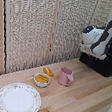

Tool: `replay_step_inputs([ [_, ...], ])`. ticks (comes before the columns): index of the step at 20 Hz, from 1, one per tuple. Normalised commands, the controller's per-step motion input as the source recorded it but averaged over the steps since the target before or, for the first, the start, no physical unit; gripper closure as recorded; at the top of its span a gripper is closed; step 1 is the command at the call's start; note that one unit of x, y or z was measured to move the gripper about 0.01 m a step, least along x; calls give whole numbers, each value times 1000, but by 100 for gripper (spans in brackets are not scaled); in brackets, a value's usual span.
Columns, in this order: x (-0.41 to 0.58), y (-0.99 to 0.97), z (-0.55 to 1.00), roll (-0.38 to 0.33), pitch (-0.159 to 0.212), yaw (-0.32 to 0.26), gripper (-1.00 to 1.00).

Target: Carefully navigate your gripper to the air fryer's handle. Confidently seize the handle using your gripper. Gradually bring the handle toward yourself to access the air fryer.

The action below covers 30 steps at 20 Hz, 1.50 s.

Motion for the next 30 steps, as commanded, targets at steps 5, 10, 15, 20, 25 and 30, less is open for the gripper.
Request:
replay_step_inputs([
  [5,4,499,313,259,14,-108,100],
  [10,-54,478,311,230,-30,-159,100],
  [15,-73,518,138,141,-68,-201,100],
  [20,-37,758,-80,48,-108,-138,100],
  [25,-1,873,-205,-35,-134,-67,100],
  [30,318,748,-29,-90,-206,-91,100],
])
